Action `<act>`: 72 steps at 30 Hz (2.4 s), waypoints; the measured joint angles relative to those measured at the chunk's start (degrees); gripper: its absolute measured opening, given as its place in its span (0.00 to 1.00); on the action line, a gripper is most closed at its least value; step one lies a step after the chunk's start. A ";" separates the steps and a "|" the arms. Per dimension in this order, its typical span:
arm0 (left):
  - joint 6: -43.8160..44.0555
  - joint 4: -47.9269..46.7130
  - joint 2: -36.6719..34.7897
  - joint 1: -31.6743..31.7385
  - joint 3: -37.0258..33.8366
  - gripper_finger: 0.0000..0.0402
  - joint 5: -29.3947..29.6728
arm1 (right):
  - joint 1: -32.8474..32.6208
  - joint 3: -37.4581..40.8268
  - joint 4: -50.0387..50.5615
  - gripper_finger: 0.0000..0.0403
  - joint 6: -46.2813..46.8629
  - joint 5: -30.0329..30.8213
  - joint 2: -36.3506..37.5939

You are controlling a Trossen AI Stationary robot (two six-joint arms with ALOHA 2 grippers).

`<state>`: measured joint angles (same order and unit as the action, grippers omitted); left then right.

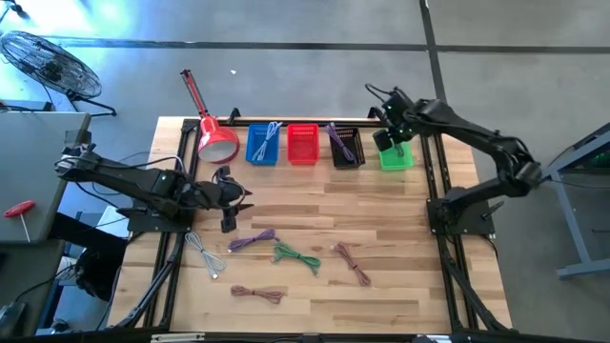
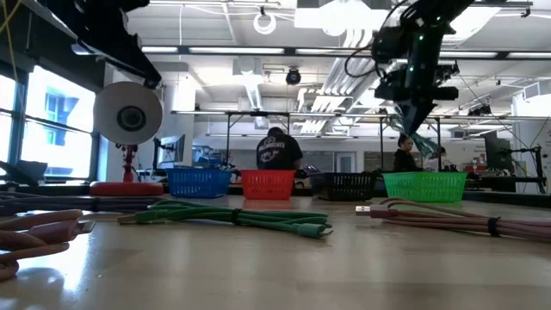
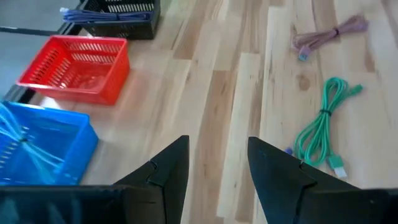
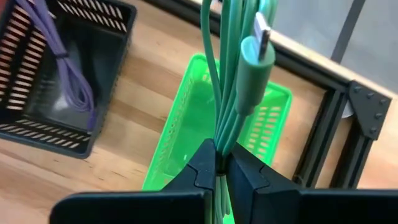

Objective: Pick & Place USB Port
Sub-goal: Put the left green charger cable into the green bin, then put the right pink charger cable into the red bin

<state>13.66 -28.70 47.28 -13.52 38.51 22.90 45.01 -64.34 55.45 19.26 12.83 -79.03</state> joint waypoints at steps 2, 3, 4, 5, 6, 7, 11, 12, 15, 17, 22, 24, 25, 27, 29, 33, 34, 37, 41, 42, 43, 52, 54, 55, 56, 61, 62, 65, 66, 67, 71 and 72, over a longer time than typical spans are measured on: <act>0.25 3.88 -0.52 0.00 -2.47 0.40 -0.46 | 0.00 0.00 -0.01 0.02 0.07 -1.05 -1.65; 0.17 5.41 -0.67 0.00 -3.47 0.40 -1.28 | 0.00 0.00 0.01 0.02 0.08 -1.67 -2.34; 0.09 6.59 -0.74 0.00 -4.17 0.40 -1.75 | 0.00 0.00 -0.02 0.02 0.10 -2.02 -3.02; -0.04 7.77 -0.71 0.00 -4.63 0.40 -1.93 | 0.00 0.00 -0.03 0.02 0.16 -2.10 -3.67; -0.10 8.60 -0.67 0.00 -4.89 0.40 -2.10 | -0.02 0.00 -0.01 0.02 0.16 -2.16 -4.20; -0.12 8.88 -0.67 -0.02 -4.99 0.40 -2.12 | -0.02 0.00 -0.03 0.02 0.16 -2.27 -4.73; -0.24 10.32 -0.69 0.00 -4.99 0.40 -2.94 | 0.00 0.00 -0.03 0.02 0.07 -2.94 -6.41; -0.26 10.75 -0.69 0.00 -4.99 0.40 -3.01 | 0.00 0.00 -0.06 0.02 0.01 -2.94 -6.60; -0.27 11.75 -0.69 0.00 -4.99 0.40 -3.83 | 0.00 0.00 -0.05 0.02 0.10 -2.85 -6.88; -0.29 11.88 -0.69 0.00 -4.99 0.40 -4.43 | 0.00 0.36 -0.63 0.02 0.12 -2.94 -6.90; -0.28 11.87 -0.67 0.00 -4.99 0.40 -4.89 | 1.00 4.25 -3.39 0.02 -0.08 -4.47 -6.90; -0.27 11.90 -0.69 0.00 -4.99 0.40 -5.36 | 2.09 5.91 -4.62 0.02 -0.24 -4.31 -6.90; -0.29 11.88 -0.67 0.00 -4.99 0.40 -5.44 | 2.53 6.70 -5.17 0.02 -0.26 -4.17 -6.90; -0.27 11.90 -0.67 0.00 -4.99 0.40 -5.45 | 3.33 8.29 -6.71 0.02 -0.90 -4.49 -6.90; -0.27 11.90 -0.67 0.00 -4.99 0.40 -5.44 | 3.89 9.64 -8.31 0.02 -1.32 -6.22 -6.90; -0.27 12.06 -0.67 0.00 -4.99 0.40 -5.42 | 4.84 11.70 -11.14 0.02 -1.76 -8.24 -6.90; -0.27 12.27 -0.67 0.00 -4.99 0.40 -5.42 | 5.06 12.19 -11.64 0.02 -1.78 -8.36 -6.90; -0.29 12.43 -0.67 0.00 -4.99 0.40 -5.42 | 5.66 13.23 -12.57 0.05 -1.78 -8.99 -6.90; -0.29 12.37 -0.67 0.00 -4.99 0.40 -5.40 | 5.76 13.66 -12.18 0.14 -3.17 -9.20 -6.90; -0.29 12.29 -0.67 0.00 -4.99 0.40 -5.40 | 5.66 13.66 -12.24 0.16 -3.87 -9.32 -6.90; -0.29 12.21 -0.67 0.00 -4.99 0.40 -5.40 | 5.54 13.66 -12.36 0.18 -4.42 -9.54 -6.90; -0.29 11.78 -0.67 0.00 -4.99 0.40 -5.38 | 5.46 13.66 -13.32 0.34 -4.27 -8.69 -6.90; -0.29 11.70 -0.67 0.00 -4.99 0.40 -5.35 | 5.44 13.66 -13.30 0.39 -4.23 -8.67 -6.90; -0.29 11.50 -0.67 0.00 -4.99 0.40 -5.35 | 5.44 13.66 -13.30 0.41 -4.21 -8.67 -6.90; -0.29 11.15 -0.67 0.00 -4.99 0.40 -5.35 | 5.44 13.66 -13.30 0.44 -4.15 -8.67 -6.90; -0.29 10.30 -0.63 -0.01 -4.99 0.40 -5.20 | 5.45 13.63 -13.36 0.53 -4.52 -10.87 -6.90; -0.29 10.29 -0.63 0.00 -4.99 0.40 -5.19 | 5.46 13.55 -13.31 0.54 -4.24 -11.26 -6.90; -0.29 10.33 -0.63 0.00 -4.99 0.40 -5.19 | 5.45 12.62 -12.86 0.54 -3.38 -12.23 -6.82; -0.29 10.32 -0.63 -0.02 -4.99 0.40 -5.20 | 5.46 12.20 -12.45 0.54 -3.20 -12.54 -6.73; -0.29 10.31 -0.63 0.00 -4.99 0.40 -5.20 | 5.46 11.68 -11.61 0.54 -3.19 -13.21 -6.53; -0.29 10.21 -0.63 0.00 -4.99 0.40 -5.20 | 5.44 9.52 -7.79 0.53 -3.20 -14.09 -5.07; -0.29 10.05 -0.63 0.00 -4.99 0.40 -5.20 | 5.44 9.11 -6.98 0.52 -2.99 -14.09 -4.40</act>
<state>13.37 -18.65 46.65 -13.52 33.52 17.69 50.46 -55.23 48.47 16.27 -1.25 -83.43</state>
